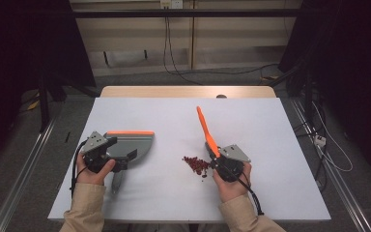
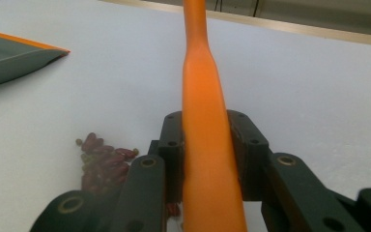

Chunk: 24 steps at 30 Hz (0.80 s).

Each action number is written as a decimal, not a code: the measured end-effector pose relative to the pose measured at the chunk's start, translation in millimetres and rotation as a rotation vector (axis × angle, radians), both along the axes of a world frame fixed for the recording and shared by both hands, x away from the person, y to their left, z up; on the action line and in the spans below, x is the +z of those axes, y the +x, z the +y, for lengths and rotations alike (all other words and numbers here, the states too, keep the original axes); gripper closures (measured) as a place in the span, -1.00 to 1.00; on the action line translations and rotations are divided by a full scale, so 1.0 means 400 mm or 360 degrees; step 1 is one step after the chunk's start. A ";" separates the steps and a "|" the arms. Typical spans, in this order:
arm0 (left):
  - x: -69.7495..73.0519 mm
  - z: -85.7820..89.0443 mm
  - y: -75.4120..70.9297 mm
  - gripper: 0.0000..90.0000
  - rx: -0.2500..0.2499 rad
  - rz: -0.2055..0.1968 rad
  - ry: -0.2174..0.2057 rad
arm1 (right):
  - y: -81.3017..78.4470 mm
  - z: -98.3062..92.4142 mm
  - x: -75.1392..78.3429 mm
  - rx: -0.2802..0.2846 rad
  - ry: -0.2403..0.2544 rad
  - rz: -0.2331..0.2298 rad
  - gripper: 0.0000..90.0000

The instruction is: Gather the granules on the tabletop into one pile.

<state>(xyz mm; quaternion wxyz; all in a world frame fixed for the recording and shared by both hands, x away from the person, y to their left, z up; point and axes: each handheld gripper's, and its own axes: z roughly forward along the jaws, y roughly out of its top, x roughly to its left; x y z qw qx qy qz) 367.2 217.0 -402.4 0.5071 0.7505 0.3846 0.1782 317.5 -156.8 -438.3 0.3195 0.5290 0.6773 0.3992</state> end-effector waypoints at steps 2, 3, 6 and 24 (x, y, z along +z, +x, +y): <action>0.000 0.001 0.000 -0.87 0.0003 -0.0001 0.0000 | 0.001 0.010 0.000 -0.0002 0.0003 -0.0007 0.57; 0.000 0.001 0.000 -0.87 0.0002 -0.0001 0.0001 | 0.001 0.013 0.000 0.0004 0.0009 -0.0003 0.57; 0.000 0.001 0.000 -0.87 0.0000 -0.0002 0.0000 | 0.004 0.026 -0.001 0.0007 0.0046 -0.0005 0.57; 0.000 0.001 0.001 -0.87 0.0003 -0.0001 -0.0001 | 0.020 0.055 0.001 0.0075 0.0138 -0.0034 0.57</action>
